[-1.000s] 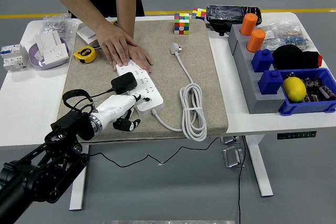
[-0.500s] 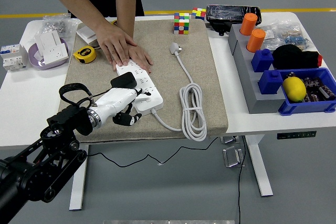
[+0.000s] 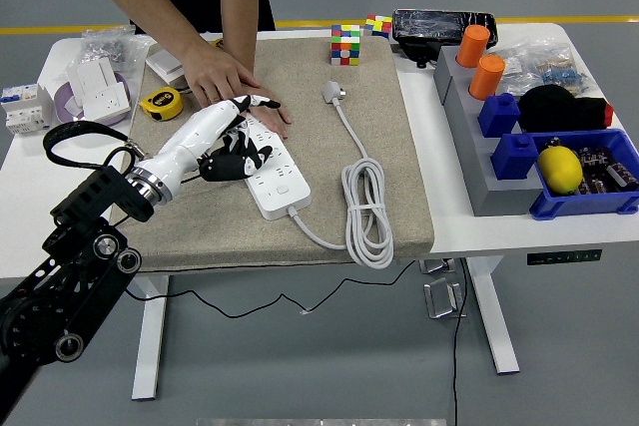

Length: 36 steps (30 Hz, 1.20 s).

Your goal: Pick up the plug,place it near the board,insert it into the board,press the button

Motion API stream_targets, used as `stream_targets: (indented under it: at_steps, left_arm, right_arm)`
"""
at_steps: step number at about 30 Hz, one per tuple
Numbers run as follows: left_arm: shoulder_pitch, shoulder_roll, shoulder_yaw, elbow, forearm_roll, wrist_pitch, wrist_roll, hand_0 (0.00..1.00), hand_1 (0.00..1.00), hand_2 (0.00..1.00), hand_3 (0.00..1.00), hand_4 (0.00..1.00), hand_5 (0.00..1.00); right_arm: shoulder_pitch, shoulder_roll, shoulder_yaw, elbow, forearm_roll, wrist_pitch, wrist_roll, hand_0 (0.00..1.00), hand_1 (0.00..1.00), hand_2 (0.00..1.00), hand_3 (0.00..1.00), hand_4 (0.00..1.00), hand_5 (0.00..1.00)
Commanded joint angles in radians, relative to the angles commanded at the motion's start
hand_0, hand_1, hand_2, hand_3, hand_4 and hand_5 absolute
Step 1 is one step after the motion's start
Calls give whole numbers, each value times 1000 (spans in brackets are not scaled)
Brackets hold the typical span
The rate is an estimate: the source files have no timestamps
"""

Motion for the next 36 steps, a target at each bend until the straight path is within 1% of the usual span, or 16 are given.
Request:
stream_targets:
  at_steps: [3,5,6,11,12,14,16,17,21,23,24,29,30,35,36]
  left_arm:
    - [8,-4,-21,1,-76,-7,2,439,615,595,831,938,273]
    - [17,-9,-35,2,-158,-6,5,439,615,595,831,938,273]
    - [18,-10,-37,2,-183,-6,6,820,913,933,947,998,445]
    - [38,-18,-72,10,-385,-4,10,820,913,933,947,998,445]
    - [40,-17,-76,11,-430,-1,9,967,998,998,998,998,531]
    - [43,-15,-80,12,-497,7,7,967,998,998,998,998,531]
    - [44,-11,-81,11,-499,17,4,967,998,998,998,998,531]
    - [44,-10,-81,10,-492,19,3,967,998,998,998,998,531]
    - [39,-2,-72,9,-406,31,2,980,998,998,998,998,531]
    - [33,3,-61,9,-334,30,3,980,998,998,998,998,531]
    - [29,6,-54,9,-292,26,3,982,998,998,998,998,497]
    - [12,17,-22,12,-84,5,-6,982,998,998,998,998,497]
    - [9,18,-18,13,-45,-2,-6,983,998,998,998,998,447]
    - [-9,11,14,35,169,-48,-6,983,998,998,998,998,447]
    - [-11,11,18,38,208,-52,-6,984,998,998,998,998,420]
  right_arm:
    - [1,-2,-3,0,0,-1,-1,804,781,767,785,998,998]
    - [1,-4,-6,0,1,-1,-1,804,781,767,785,998,998]
    - [1,-4,-6,0,1,-1,-1,804,782,767,785,998,998]
    - [2,-4,-11,2,-1,-1,-2,804,782,767,785,998,998]
    - [2,-4,-12,2,-1,-1,-2,804,781,767,785,998,998]
    - [2,-5,-12,2,-1,-1,-1,804,781,767,785,998,998]
    - [1,-5,-13,2,-2,-1,-1,804,781,767,785,998,998]
    - [1,-5,-13,2,-2,-1,-1,804,781,767,785,998,998]
    - [1,-5,-11,3,-3,-1,-1,803,780,767,785,998,998]
    - [1,-6,-11,3,-4,-2,-1,803,780,767,785,998,998]
    - [1,-6,-8,3,-5,-2,-1,803,780,767,786,998,998]
    - [3,-8,-4,4,-9,-4,-1,803,780,767,786,998,998]
    - [4,-8,-3,4,-9,-4,-1,803,781,767,785,998,998]
    - [-2,-4,-5,1,-1,-3,-3,803,781,767,785,998,998]
    - [-2,-4,-2,1,-2,-2,-2,803,781,767,785,998,998]
